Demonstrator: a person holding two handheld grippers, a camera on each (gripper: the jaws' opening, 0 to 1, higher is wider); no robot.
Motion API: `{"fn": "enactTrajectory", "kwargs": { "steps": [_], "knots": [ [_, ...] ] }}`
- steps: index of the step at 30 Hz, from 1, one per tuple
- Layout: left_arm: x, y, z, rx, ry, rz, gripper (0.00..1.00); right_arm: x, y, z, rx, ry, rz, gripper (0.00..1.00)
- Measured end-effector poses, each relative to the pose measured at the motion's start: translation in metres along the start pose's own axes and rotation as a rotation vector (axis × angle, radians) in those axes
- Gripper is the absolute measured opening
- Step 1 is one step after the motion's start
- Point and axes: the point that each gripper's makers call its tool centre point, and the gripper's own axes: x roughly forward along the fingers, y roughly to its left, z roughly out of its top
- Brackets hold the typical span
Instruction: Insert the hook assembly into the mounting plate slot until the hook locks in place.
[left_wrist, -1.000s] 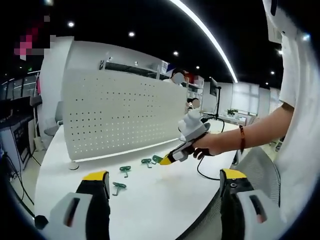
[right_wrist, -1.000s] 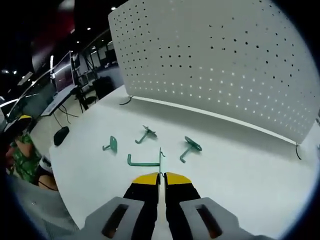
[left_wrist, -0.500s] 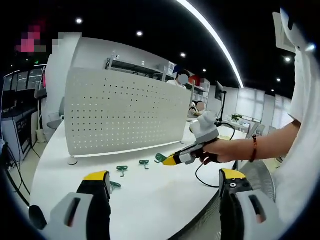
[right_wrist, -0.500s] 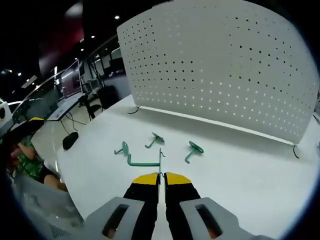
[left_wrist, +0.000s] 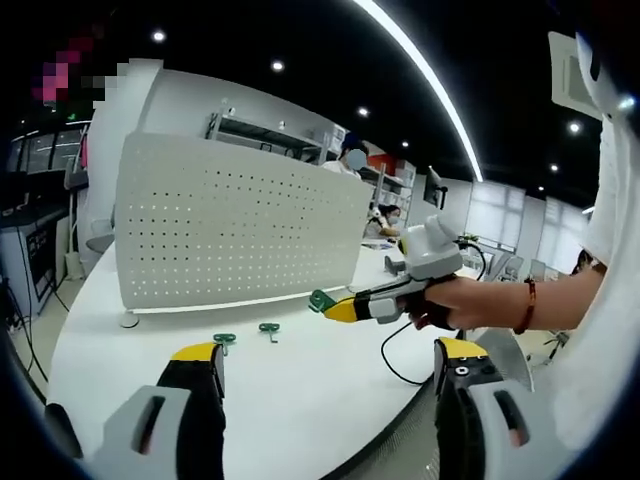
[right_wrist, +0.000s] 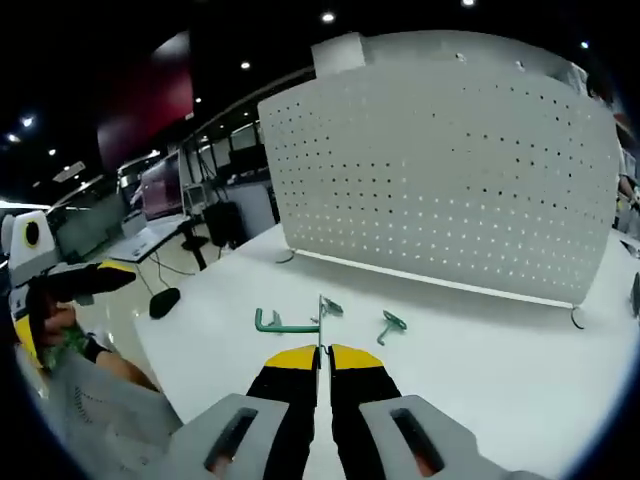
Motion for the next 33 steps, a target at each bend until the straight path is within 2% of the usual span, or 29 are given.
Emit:
{"fn": "enactTrajectory", "kwargs": {
  "steps": [9,15,20,33],
  "knots": [
    [0.009,-0.009,0.009,-0.017,-0.026,-0.025,0.85,-0.022,0.005,0.013,-0.043,-0.058,-0.002,0.02],
    [0.012,-0.009,0.017,-0.073,-0.079,-0.01,0.81,-0.031,0.01,0.022,-0.059,-0.096,-0.002,0.03],
    [0.016,-0.012,0.016,-0.096,-0.077,-0.025,0.78,-0.035,0.017,0.03,-0.079,-0.13,-0.001,0.03],
    [0.027,-0.01,0.028,-0.162,-0.114,-0.052,0.68,-0.037,0.035,0.046,-0.099,-0.202,0.028,0.03]
  ]
}}
